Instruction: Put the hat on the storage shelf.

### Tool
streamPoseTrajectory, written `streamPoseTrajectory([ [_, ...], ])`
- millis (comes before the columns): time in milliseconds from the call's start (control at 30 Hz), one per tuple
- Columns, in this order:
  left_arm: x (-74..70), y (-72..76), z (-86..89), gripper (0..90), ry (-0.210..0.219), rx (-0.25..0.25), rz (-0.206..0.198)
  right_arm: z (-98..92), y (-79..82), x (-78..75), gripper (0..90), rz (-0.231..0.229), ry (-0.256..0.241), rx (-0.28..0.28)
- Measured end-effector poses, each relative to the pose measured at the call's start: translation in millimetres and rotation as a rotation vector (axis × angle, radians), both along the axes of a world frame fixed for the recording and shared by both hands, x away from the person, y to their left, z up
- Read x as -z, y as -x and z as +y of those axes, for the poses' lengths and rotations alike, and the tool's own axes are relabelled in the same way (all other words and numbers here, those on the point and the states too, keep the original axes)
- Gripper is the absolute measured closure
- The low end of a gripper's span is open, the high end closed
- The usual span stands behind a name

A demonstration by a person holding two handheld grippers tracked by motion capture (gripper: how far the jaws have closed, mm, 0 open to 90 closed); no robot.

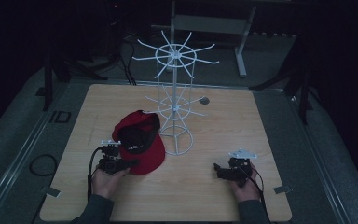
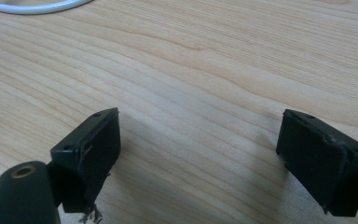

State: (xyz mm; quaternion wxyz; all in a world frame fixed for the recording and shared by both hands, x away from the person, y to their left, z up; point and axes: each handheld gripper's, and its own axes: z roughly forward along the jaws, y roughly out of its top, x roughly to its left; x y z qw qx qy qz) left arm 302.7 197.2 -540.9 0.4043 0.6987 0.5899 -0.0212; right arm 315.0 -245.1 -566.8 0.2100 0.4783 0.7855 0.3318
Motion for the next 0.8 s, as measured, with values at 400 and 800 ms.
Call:
streamPoseTrajectory([
  [400, -10.3, 1.4, 1.6, 85.6, 0.045, -0.028, -0.061, 0.0, 0.0, 0.0, 13.4, 0.0, 0.0, 0.0],
  [800, -25.2, 0.7, 19.5, 85.7, 0.092, -0.069, -0.136, 0.2, -0.1, 0.0, 13.4, 0.0, -0.002, 0.001],
])
